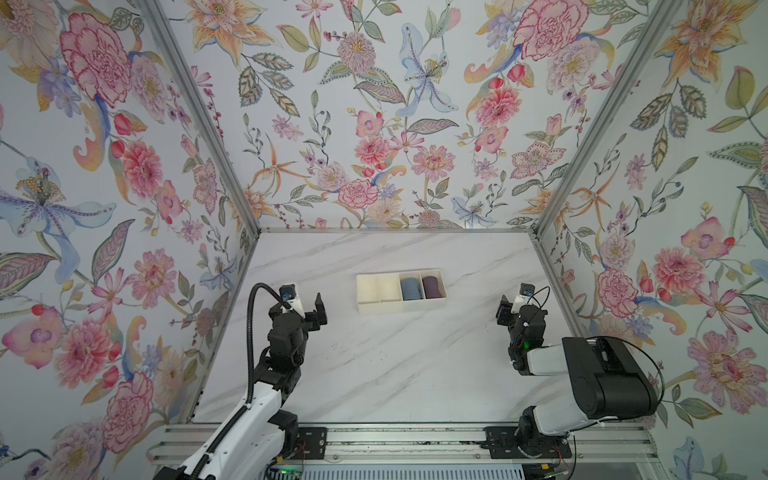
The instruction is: Roll the socks
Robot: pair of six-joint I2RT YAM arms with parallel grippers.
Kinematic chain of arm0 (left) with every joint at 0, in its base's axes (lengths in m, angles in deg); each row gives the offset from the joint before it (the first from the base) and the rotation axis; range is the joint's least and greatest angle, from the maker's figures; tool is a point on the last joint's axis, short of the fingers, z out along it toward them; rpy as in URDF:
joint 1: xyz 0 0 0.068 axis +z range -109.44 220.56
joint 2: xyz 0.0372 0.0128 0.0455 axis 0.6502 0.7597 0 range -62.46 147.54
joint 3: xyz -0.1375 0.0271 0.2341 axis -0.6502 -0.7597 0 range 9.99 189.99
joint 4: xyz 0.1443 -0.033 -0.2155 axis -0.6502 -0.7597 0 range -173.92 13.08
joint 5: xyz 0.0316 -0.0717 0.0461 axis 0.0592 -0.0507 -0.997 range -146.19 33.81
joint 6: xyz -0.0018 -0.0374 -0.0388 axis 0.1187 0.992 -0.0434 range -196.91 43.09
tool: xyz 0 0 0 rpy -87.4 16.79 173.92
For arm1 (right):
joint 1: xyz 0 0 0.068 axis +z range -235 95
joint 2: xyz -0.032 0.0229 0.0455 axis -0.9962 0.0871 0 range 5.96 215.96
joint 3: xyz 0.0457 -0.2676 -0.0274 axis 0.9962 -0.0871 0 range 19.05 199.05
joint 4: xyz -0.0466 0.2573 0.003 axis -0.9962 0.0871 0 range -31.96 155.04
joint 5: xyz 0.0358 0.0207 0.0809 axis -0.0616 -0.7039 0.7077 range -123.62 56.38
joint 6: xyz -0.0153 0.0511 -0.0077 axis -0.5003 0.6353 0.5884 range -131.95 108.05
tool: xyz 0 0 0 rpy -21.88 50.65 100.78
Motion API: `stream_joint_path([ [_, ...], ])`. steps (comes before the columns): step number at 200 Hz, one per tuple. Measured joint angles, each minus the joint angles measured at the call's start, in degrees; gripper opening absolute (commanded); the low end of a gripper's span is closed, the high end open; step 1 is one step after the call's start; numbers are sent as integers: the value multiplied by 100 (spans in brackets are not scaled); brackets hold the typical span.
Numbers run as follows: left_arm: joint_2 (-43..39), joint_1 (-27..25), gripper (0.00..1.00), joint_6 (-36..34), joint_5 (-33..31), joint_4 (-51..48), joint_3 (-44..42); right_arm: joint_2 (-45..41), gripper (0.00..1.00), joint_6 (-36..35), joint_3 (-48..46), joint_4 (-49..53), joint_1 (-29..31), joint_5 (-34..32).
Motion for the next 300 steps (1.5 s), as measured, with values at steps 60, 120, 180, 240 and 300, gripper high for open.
stream_joint_path([
  [60, 1515, 195, 99, -1174, -1449, 3917, -1759, 17, 99, -92, -11, -326, 20, -72],
  [120, 4063, 254, 99, -1891, -1556, 6100, -1257, 17, 99, -94, -11, -348, 31, -109],
  [180, 4428, 514, 99, -2004, -944, 6478, -1196, 17, 99, -116, -11, -393, 42, -129],
  [240, 4566, 522, 99, -2004, -702, 6387, -1156, 17, 99, -133, -11, -428, 68, -131],
  [300, 4566, 522, 99, -2004, -702, 6424, -1156, 17, 99, -133, -11, -428, 68, -131],
])
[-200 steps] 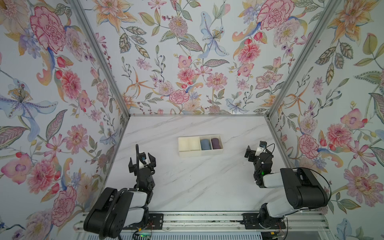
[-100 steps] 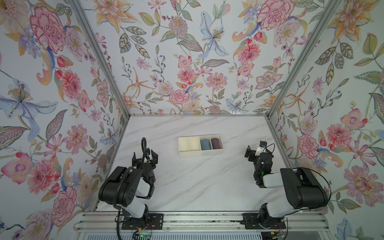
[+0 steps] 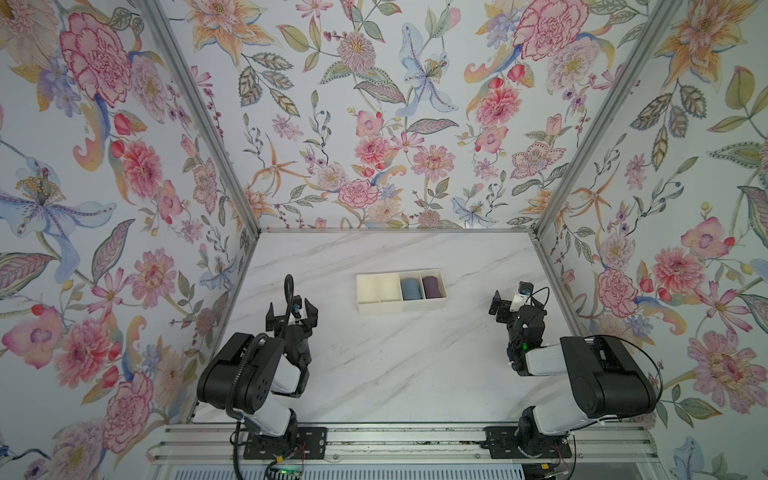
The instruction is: Roll the socks
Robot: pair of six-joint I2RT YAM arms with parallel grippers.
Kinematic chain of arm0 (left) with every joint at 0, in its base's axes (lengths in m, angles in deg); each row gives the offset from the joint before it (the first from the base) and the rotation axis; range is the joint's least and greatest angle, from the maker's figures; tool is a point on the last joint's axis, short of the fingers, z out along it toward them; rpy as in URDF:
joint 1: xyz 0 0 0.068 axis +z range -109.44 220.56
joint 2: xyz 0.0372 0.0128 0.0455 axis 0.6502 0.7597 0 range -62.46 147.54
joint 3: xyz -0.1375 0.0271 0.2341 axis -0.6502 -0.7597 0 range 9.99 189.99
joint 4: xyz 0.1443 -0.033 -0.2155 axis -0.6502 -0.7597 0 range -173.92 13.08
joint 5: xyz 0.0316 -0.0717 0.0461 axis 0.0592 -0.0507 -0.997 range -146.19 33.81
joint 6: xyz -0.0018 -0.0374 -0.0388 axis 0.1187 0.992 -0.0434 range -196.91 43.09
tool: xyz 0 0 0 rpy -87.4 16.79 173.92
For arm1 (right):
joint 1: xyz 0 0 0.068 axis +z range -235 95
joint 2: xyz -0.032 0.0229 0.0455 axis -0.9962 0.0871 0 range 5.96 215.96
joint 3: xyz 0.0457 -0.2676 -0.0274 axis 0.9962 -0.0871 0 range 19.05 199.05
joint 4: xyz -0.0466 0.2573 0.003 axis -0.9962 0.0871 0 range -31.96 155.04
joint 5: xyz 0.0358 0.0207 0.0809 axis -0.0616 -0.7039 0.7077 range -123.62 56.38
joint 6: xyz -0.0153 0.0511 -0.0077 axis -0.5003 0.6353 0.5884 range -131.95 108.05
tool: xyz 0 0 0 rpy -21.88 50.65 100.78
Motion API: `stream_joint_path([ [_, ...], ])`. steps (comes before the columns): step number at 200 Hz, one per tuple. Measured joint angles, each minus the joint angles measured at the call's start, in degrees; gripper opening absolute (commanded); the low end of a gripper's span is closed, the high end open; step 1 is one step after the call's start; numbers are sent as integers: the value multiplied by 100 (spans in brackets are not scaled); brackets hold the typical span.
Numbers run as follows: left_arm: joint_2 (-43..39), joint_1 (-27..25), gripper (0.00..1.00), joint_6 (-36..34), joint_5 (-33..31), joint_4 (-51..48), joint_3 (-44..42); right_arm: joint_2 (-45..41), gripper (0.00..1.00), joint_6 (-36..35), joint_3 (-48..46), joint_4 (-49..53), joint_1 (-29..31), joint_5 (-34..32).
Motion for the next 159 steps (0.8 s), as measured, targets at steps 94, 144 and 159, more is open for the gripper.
stream_joint_path([
  [94, 0, 0, 99, 0, 0, 0, 0, 0, 99, -2, 0, -2, 11, -44],
  [144, 0, 0, 99, 0, 7, 0, 0, 0, 99, -4, 0, -2, 48, -101],
  [159, 0, 0, 99, 0, 37, 0, 0, 0, 99, -4, 0, -2, 48, -116],
])
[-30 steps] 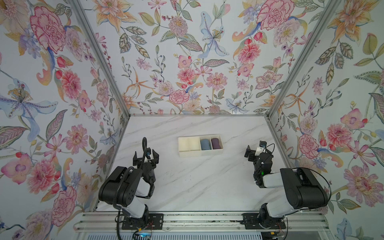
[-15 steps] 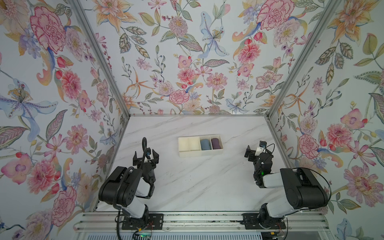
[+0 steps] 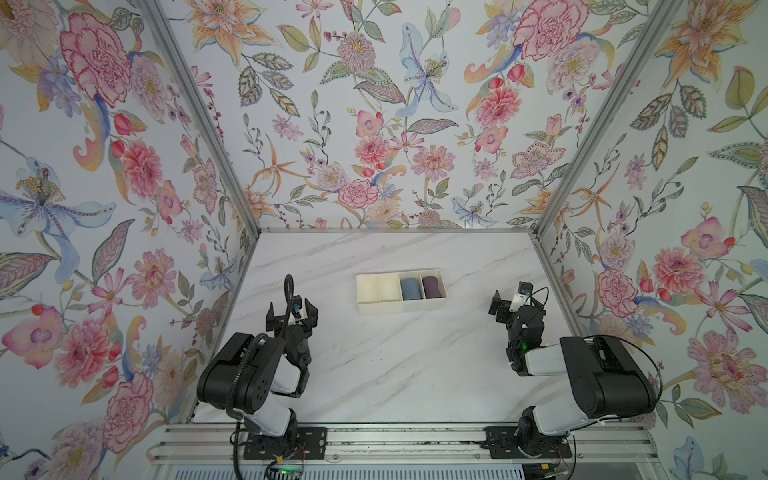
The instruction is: Roll the socks
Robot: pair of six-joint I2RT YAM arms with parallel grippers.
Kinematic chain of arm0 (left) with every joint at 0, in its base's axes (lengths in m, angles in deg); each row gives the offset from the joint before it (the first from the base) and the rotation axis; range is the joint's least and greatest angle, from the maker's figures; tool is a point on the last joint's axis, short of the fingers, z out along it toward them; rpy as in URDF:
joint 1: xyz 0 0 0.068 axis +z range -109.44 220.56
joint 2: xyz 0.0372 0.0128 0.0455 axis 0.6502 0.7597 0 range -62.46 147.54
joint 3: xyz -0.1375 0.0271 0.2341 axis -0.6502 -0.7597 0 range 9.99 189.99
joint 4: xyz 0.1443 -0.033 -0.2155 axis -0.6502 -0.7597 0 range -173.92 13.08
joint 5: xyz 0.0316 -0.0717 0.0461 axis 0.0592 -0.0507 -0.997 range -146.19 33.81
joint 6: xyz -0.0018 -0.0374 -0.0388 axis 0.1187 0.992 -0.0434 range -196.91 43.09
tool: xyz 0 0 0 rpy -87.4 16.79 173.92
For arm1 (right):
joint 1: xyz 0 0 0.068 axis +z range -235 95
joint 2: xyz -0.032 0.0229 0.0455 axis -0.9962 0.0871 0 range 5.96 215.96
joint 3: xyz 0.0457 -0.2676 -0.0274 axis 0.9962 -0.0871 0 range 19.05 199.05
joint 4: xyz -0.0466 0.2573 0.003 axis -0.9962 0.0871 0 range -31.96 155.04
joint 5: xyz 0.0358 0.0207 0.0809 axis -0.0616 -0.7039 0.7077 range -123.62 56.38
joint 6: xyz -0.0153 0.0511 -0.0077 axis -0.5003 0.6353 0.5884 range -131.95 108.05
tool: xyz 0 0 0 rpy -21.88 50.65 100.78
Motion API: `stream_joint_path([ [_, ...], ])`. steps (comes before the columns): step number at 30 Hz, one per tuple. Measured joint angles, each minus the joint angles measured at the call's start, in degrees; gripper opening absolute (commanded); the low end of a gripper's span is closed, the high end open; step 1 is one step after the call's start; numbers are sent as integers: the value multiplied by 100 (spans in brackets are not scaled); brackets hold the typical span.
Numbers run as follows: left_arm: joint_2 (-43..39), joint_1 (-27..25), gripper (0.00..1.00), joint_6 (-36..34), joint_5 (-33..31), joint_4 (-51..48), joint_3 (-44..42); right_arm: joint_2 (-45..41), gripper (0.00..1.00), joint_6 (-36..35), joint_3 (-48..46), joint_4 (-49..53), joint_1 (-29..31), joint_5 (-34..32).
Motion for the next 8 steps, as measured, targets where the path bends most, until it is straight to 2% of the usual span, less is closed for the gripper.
stream_joint_path([
  [8, 0, 0, 99, 0, 70, 0, 0, 0, 99, 0, 0, 0, 0, -11],
])
